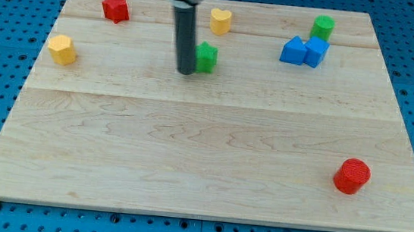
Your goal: Push the green star into the blue triangle
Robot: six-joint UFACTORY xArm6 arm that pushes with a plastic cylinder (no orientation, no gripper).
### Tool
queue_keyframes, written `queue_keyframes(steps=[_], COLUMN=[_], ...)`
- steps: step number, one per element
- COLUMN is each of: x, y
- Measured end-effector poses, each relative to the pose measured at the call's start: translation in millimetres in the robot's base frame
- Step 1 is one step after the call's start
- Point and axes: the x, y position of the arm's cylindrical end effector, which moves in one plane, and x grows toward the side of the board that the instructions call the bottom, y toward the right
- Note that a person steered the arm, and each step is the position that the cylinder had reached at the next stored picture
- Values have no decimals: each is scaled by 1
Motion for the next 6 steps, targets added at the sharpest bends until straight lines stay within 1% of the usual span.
queue_keyframes(steps=[1,2,3,4,5,6], x=[-15,-24,-35,-35,-61,-107], y=[3,-46,50,139,105,92])
